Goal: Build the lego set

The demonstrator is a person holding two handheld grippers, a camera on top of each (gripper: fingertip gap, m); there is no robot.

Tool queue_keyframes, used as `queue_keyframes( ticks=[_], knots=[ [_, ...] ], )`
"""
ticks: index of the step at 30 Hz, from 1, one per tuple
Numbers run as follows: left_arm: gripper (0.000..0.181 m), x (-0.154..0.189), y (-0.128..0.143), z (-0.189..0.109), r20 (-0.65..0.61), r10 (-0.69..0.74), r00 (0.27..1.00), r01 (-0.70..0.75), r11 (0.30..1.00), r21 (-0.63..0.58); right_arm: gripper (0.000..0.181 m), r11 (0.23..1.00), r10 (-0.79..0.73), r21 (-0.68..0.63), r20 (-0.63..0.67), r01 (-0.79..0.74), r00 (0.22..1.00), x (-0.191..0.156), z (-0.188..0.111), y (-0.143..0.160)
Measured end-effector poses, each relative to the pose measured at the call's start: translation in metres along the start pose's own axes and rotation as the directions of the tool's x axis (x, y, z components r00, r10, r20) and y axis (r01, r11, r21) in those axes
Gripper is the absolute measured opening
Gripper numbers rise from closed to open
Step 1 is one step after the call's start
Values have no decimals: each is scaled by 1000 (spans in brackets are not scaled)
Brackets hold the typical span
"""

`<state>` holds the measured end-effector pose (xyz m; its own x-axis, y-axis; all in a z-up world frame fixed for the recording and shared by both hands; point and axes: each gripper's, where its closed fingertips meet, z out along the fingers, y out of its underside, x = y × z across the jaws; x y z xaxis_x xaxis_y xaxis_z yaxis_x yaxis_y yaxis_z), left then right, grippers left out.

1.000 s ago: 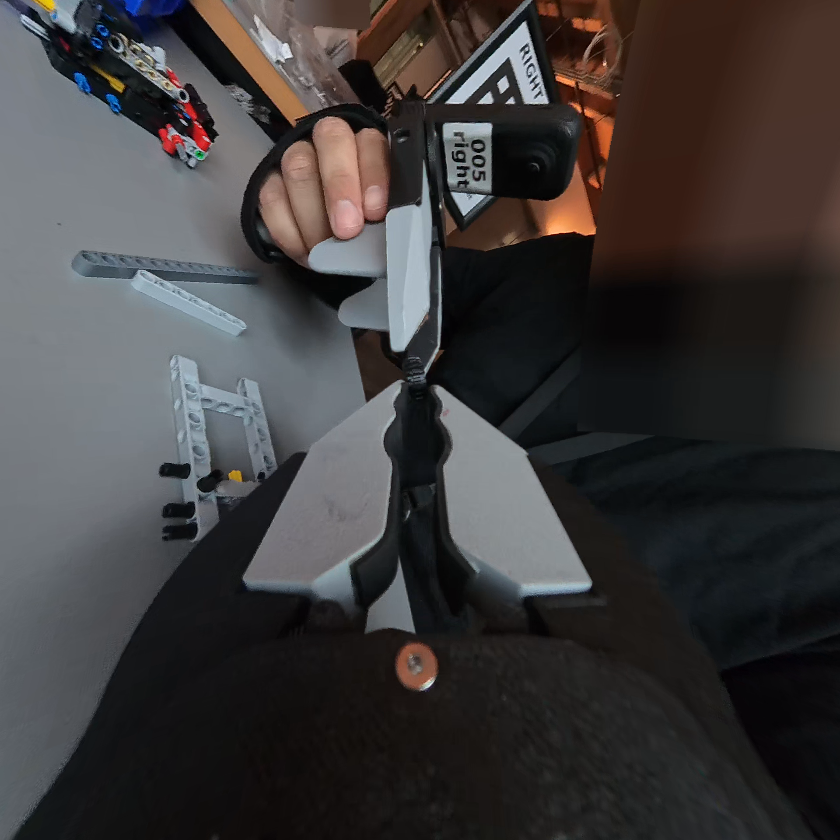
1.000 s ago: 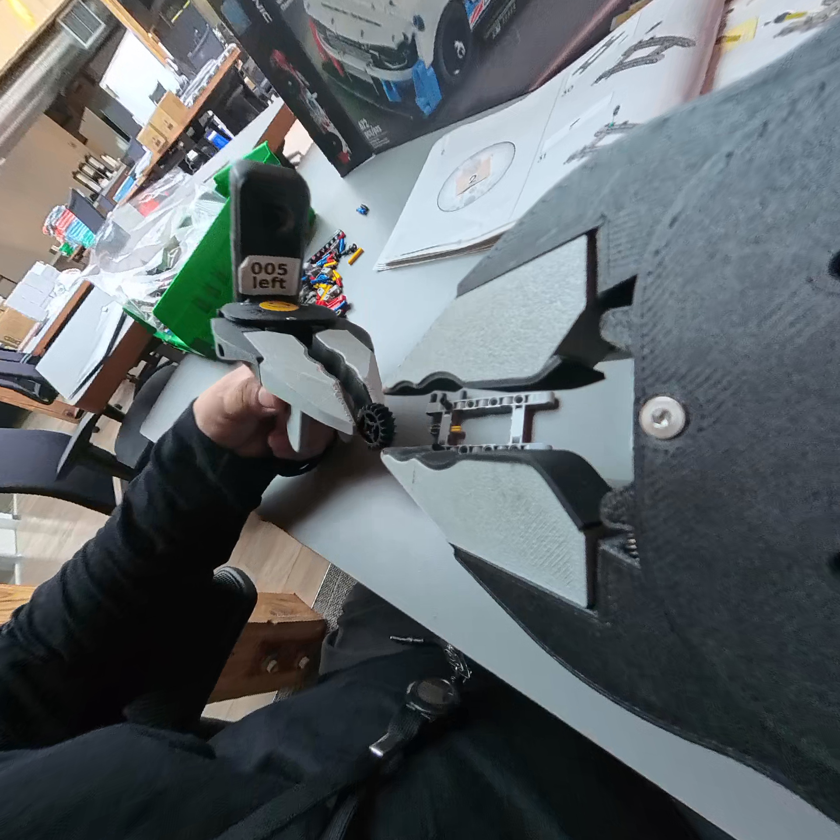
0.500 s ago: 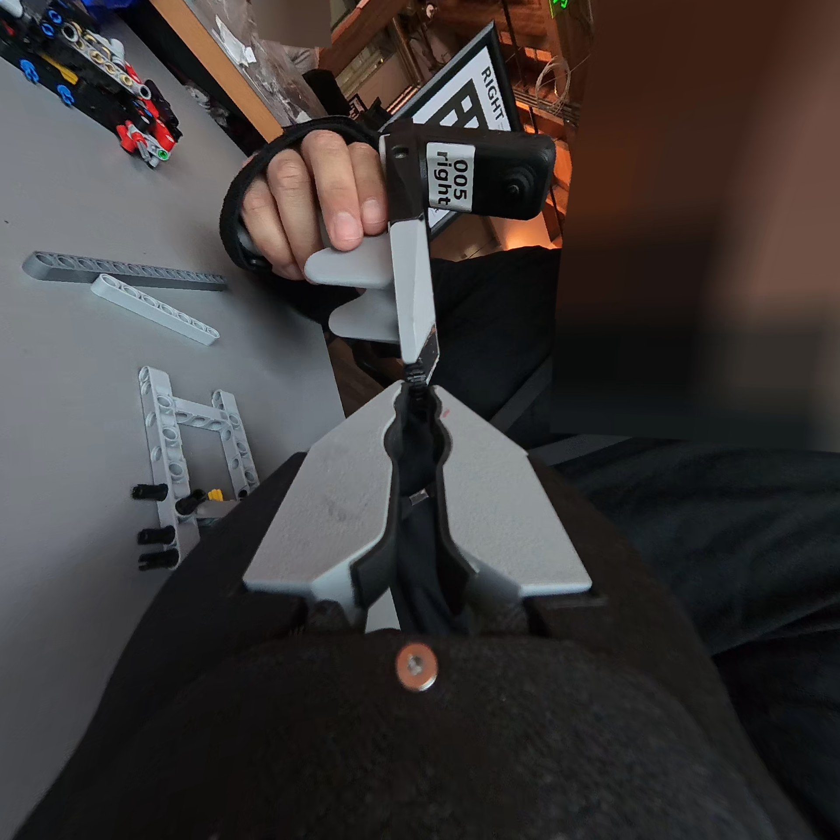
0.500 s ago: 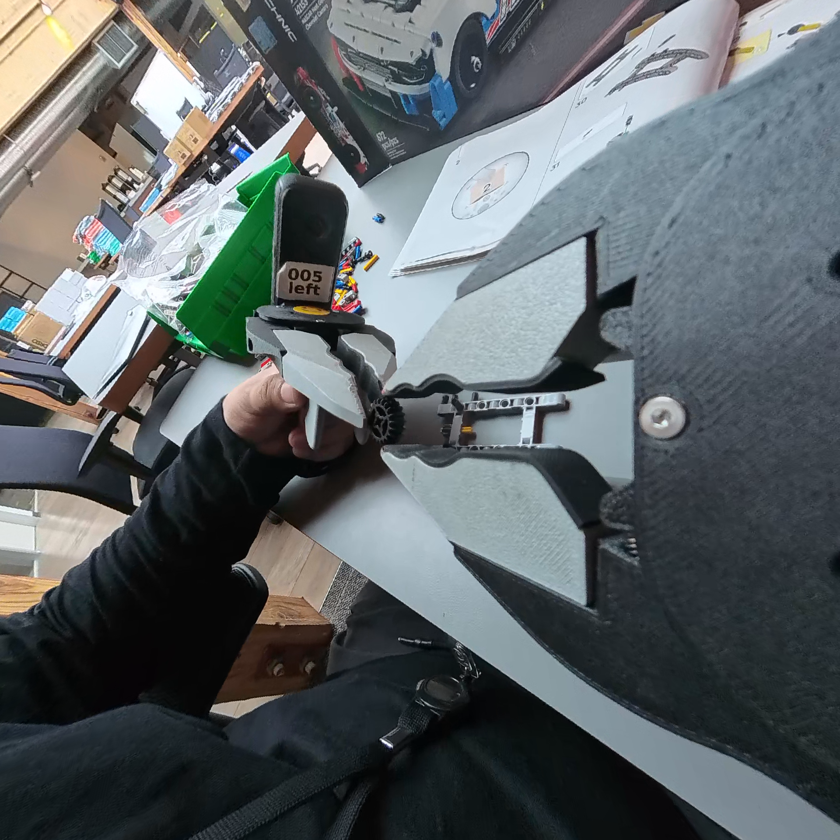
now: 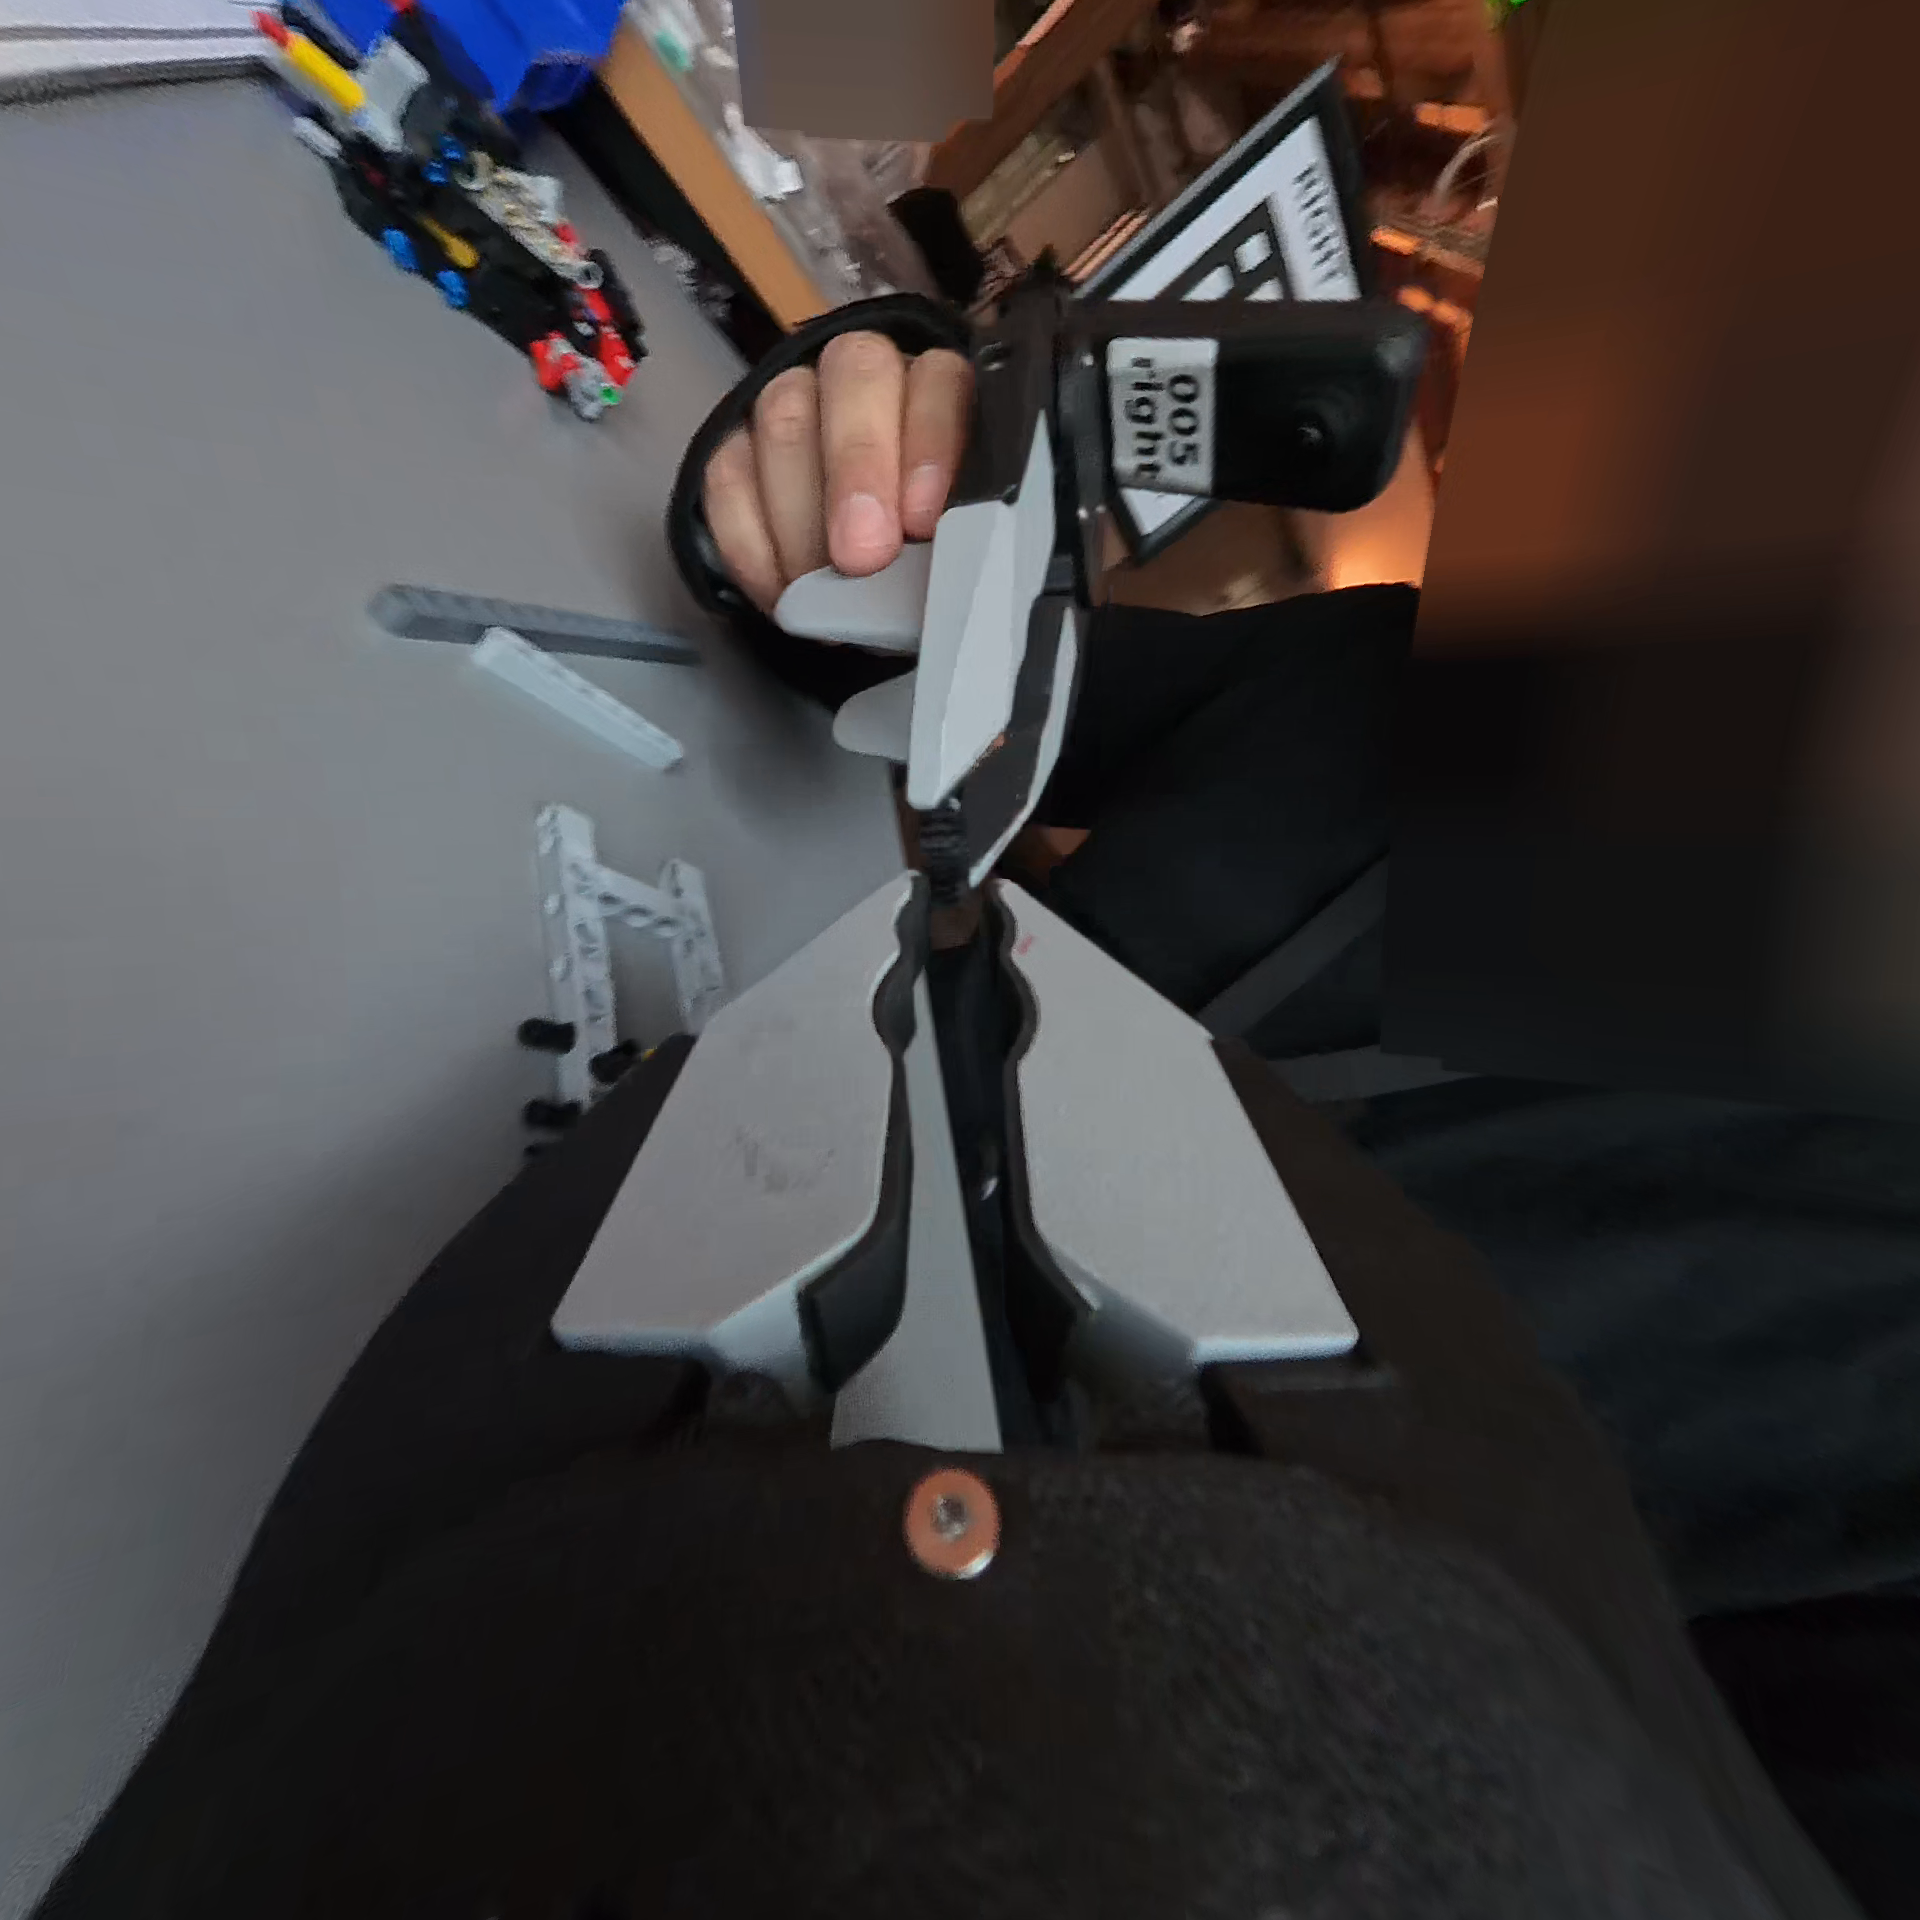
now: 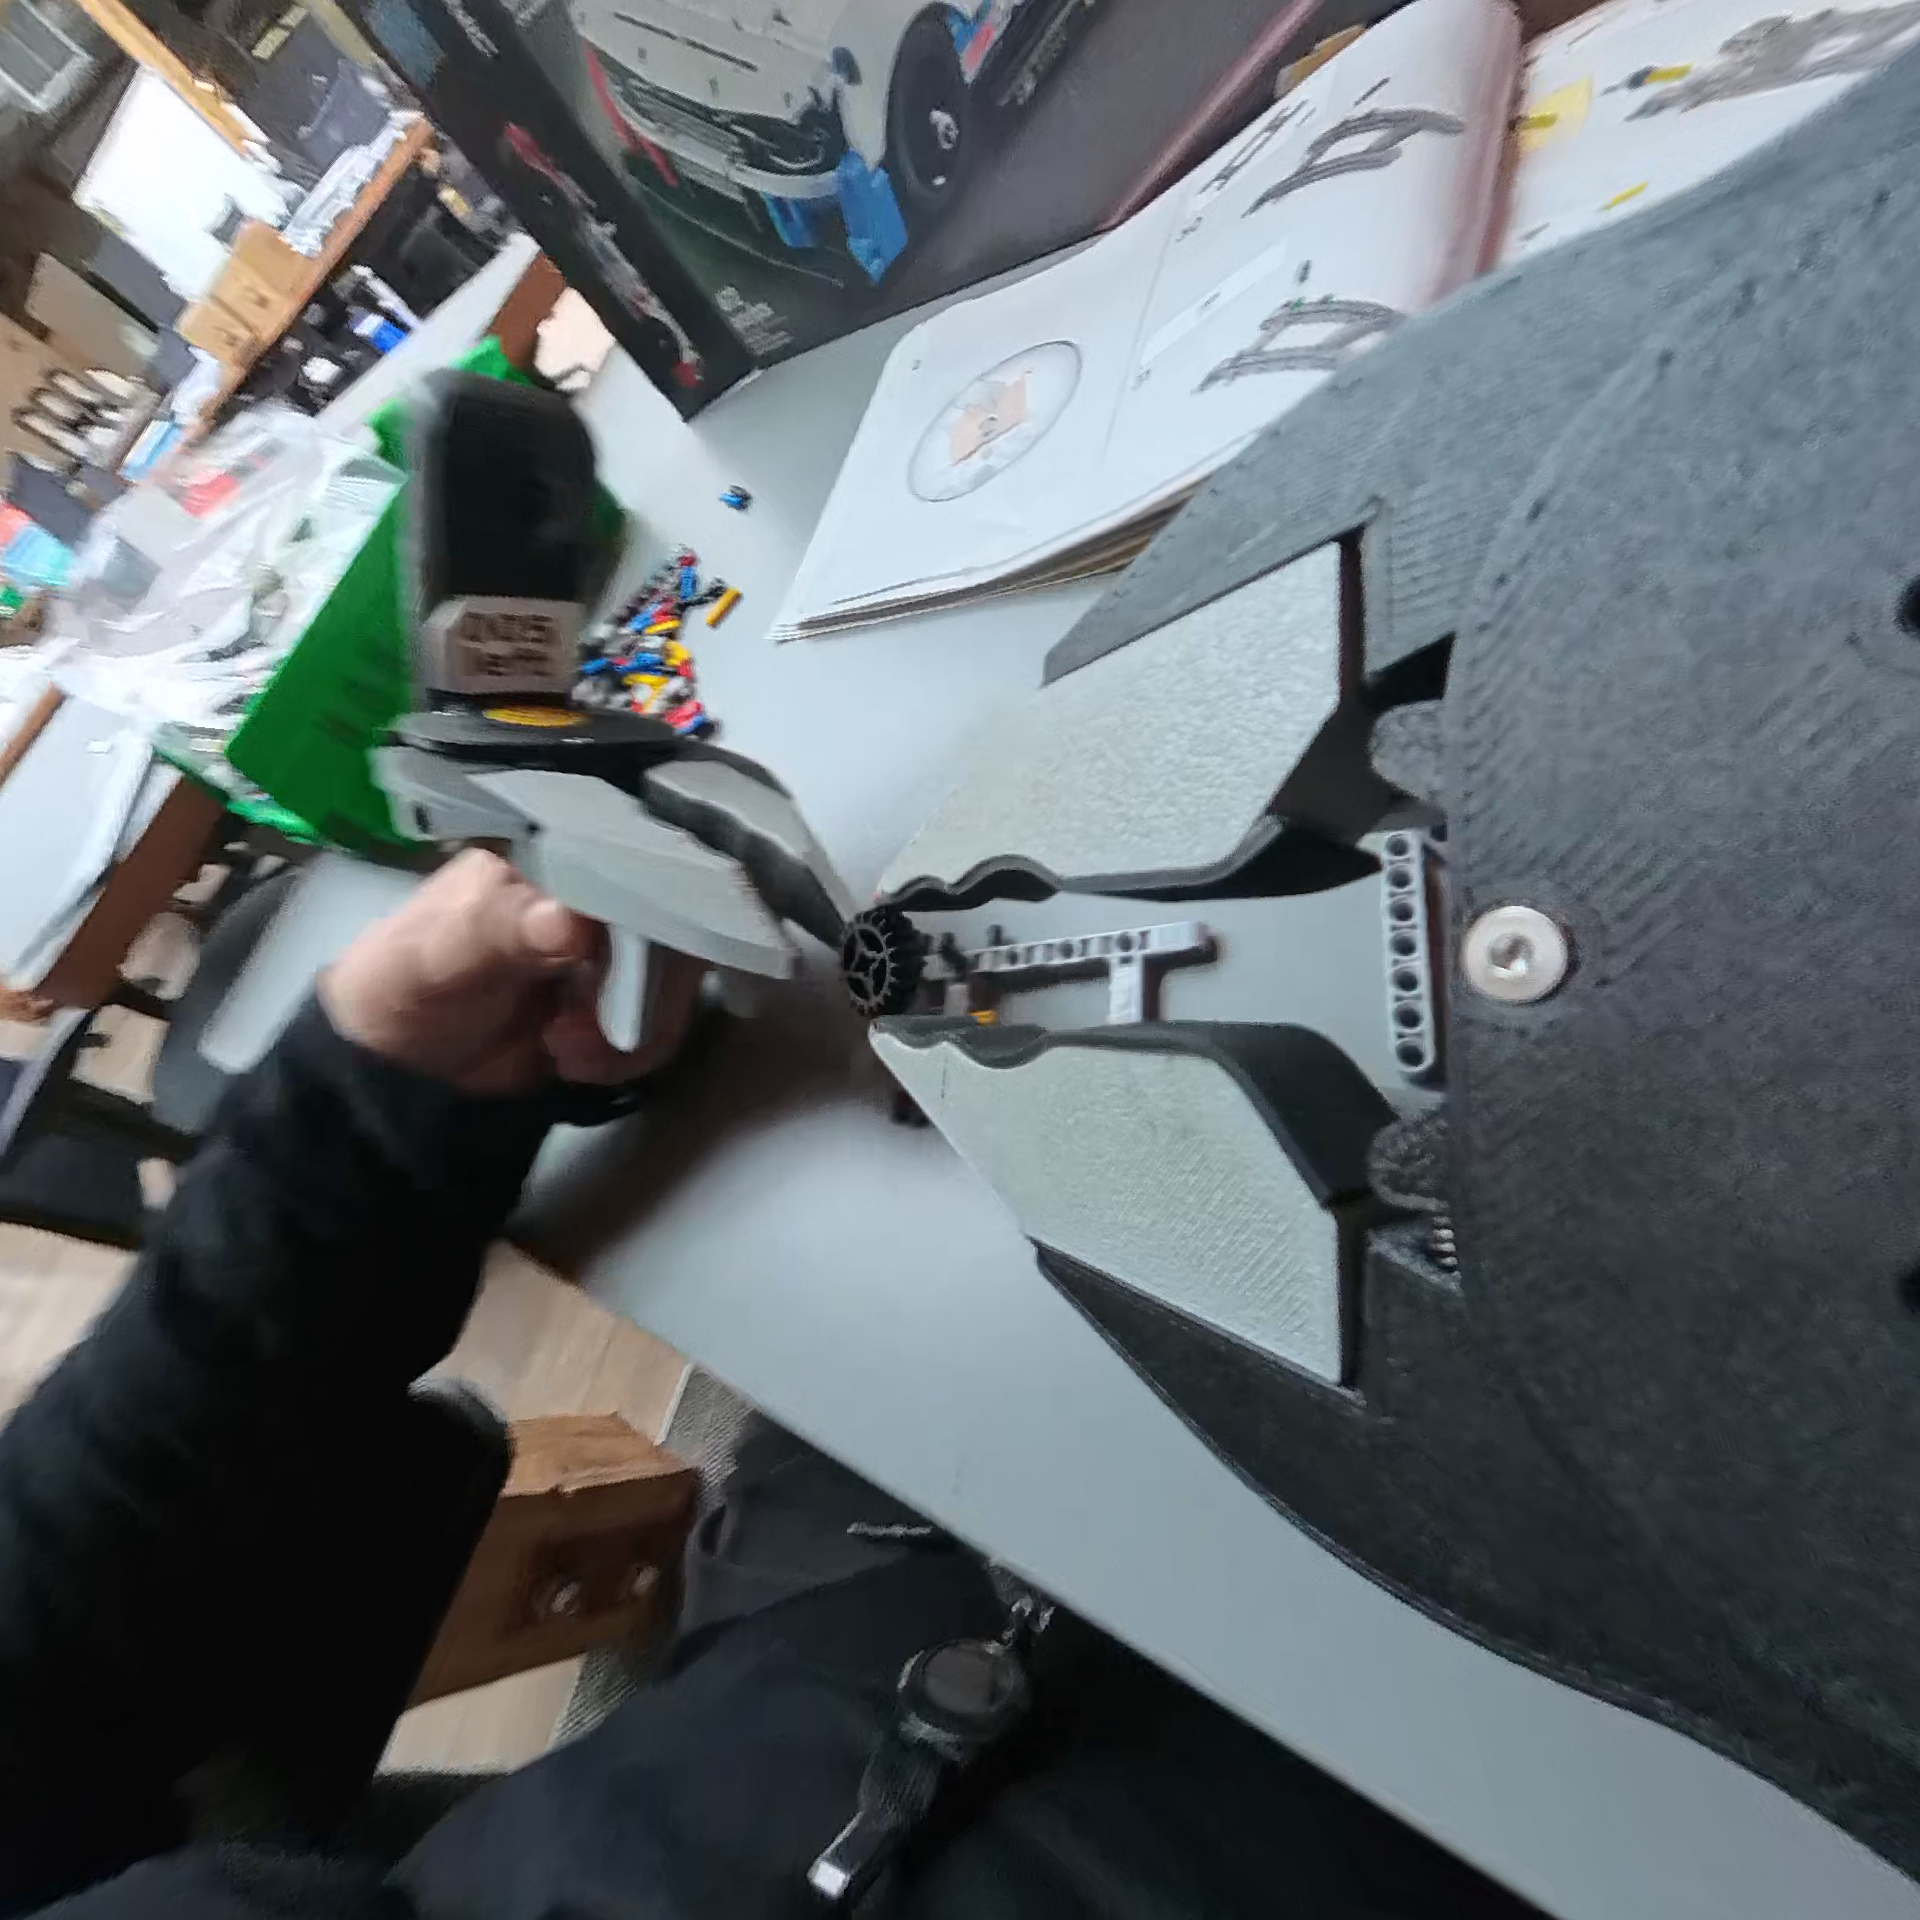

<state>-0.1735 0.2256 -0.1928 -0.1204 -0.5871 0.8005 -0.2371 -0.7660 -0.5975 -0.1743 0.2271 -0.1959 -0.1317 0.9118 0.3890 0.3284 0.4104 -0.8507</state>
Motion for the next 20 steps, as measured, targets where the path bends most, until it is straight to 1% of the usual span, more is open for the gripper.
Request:
queue_keyframes(
  ticks=[2,5,8,10,12,15,17,20],
  knots=[
    [14,-8,-1,-12,109,33,994,-32,999,-11,17,996,-1,-88,-30,-1,1000,6,3,19],
    [14,-14,-2,-35,259,108,960,-106,994,-21,16,984,32,-174,-52,-41,998,12,5,40],
    [18,-30,8,-59,443,174,879,-151,985,-87,16,974,63,-212,-65,-76,996,17,4,50],
    [18,-39,18,-71,526,220,821,-179,975,-129,17,971,75,-219,-78,-90,994,21,3,52],
    [19,-46,27,-78,567,239,788,-189,971,-146,17,970,82,-219,-98,-101,992,26,1,53],
    [22,-50,38,-86,597,224,770,-167,975,-149,17,967,106,-221,-106,-127,989,29,-1,57],
    [21,-46,33,-88,609,262,749,-219,965,-145,17,966,117,-221,-103,-137,988,30,-2,59],
    [19,-50,30,-95,663,328,673,-274,943,-188,16,966,121,-214,-116,-144,986,33,-4,60]
  ],
)
